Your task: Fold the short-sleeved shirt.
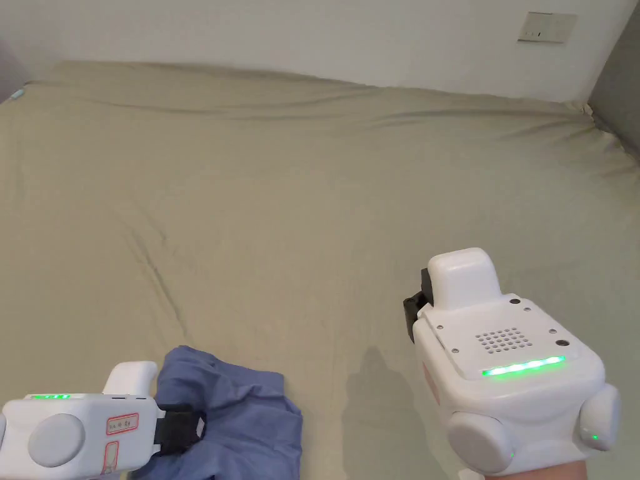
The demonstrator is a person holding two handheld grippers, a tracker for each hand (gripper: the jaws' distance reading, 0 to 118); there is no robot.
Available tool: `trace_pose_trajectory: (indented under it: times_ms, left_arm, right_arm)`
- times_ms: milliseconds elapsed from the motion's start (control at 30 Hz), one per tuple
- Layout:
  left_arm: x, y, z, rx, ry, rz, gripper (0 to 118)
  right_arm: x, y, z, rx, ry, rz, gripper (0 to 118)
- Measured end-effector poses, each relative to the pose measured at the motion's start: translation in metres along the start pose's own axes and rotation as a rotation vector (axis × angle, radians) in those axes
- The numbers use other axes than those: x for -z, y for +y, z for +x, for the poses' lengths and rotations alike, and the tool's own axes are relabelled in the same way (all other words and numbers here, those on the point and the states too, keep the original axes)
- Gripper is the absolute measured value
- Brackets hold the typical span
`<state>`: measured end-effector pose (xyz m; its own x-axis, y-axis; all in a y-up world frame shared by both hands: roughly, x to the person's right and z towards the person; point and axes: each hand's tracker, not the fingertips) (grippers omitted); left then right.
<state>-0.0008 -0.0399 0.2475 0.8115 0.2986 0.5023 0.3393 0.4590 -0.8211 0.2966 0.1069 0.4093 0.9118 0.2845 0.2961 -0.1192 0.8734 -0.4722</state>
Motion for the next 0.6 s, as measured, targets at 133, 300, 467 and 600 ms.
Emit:
trace_pose_trajectory:
  times_ms: [133,300,467,600]
  left_arm:
    - [-0.017,-0.008,-0.035,0.034,0.127,0.032,28]
    - [-0.037,-0.016,-0.091,0.064,0.303,0.048,28]
    - [-0.061,-0.017,-0.149,0.023,0.407,0.037,28]
    - [-0.071,-0.009,-0.199,0.043,0.528,0.028,28]
  right_arm:
    - [-0.012,0.005,-0.020,-0.001,-0.012,0.044,2]
    - [-0.011,0.012,-0.042,-0.012,0.019,0.049,2]
    - [-0.002,0.018,-0.063,-0.037,0.036,0.040,2]
    - [0.010,0.022,-0.080,-0.051,0.039,0.027,2]
